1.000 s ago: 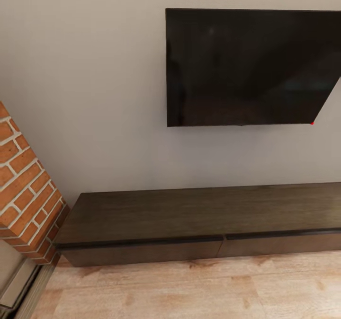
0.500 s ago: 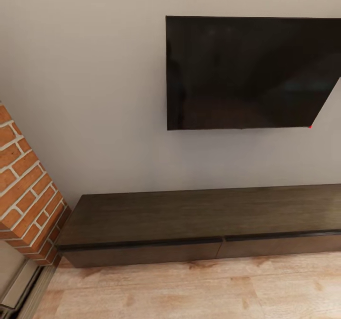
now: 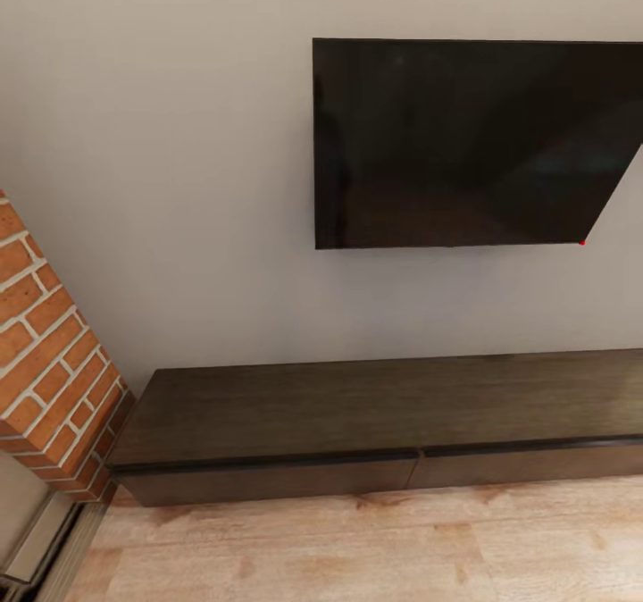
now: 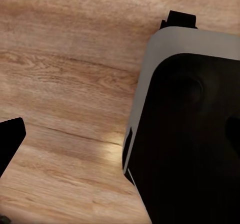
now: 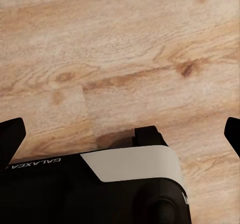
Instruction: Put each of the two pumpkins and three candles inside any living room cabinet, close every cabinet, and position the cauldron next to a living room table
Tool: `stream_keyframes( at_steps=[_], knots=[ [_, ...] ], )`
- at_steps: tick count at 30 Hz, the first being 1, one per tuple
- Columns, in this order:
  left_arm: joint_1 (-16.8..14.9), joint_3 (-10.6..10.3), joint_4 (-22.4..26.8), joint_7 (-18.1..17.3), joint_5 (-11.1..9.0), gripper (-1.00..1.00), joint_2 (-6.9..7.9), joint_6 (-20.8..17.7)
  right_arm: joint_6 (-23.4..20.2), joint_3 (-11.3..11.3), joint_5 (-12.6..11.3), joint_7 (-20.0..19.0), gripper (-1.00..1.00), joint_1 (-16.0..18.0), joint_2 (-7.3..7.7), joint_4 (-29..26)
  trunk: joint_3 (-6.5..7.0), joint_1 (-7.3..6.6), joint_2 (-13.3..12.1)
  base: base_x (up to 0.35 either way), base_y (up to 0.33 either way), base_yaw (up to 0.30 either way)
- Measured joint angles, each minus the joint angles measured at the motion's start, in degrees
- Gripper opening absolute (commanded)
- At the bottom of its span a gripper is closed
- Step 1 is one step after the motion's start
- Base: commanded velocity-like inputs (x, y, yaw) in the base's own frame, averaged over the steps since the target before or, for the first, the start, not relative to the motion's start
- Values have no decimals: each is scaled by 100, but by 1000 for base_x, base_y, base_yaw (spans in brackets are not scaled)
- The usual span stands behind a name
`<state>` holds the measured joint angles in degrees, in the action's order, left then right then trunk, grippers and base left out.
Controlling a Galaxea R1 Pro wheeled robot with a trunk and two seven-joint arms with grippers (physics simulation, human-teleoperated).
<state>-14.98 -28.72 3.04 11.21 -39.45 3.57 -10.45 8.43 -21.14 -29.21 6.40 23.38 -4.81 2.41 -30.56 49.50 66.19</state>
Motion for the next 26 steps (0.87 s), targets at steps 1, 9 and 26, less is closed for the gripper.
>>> stream_keyframes(
  at_steps=[1, 9, 26],
  knots=[
    [2, 1, 0, -1, -6, 100, 11, -1, 0, 0, 0, 0, 100, 0, -2, 0, 0, 0, 0, 0, 0, 0],
    [2, 2, 8, -18, -20, 100, -7, 33, 0, 0, 0, 0, 100, 2, -1, 0, 0, 0, 0, 0, 0, 0],
    [2, 2, 9, -28, -31, 100, 5, 46, 0, 0, 1, 0, 100, 3, 0, 0, 0, 0, 0, 0, 0, 0]
  ],
)
